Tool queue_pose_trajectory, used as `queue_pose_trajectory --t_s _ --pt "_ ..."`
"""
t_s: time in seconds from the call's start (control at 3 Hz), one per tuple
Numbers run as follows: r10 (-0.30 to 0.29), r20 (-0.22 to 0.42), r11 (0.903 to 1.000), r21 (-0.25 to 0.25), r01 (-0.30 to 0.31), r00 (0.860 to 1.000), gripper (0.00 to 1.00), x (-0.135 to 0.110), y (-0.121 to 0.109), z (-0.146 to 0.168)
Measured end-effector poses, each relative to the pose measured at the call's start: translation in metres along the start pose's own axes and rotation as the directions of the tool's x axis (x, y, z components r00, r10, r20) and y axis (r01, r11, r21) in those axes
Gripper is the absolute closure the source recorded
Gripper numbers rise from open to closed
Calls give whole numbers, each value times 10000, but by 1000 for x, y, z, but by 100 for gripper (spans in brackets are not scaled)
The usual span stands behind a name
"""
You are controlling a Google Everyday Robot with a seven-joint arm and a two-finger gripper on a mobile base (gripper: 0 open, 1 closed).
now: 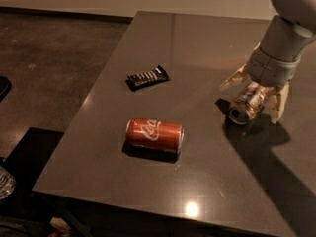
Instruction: Pick orange can
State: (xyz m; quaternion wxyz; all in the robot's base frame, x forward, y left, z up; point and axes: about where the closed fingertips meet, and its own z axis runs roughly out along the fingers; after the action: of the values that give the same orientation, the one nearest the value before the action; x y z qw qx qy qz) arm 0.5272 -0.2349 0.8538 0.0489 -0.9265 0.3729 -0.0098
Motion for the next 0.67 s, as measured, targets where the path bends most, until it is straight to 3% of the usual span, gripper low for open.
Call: queue_pose_trajectory --t_s 0.67 --pt "-264 24 9994 -231 265 9996 65 2 2 -2"
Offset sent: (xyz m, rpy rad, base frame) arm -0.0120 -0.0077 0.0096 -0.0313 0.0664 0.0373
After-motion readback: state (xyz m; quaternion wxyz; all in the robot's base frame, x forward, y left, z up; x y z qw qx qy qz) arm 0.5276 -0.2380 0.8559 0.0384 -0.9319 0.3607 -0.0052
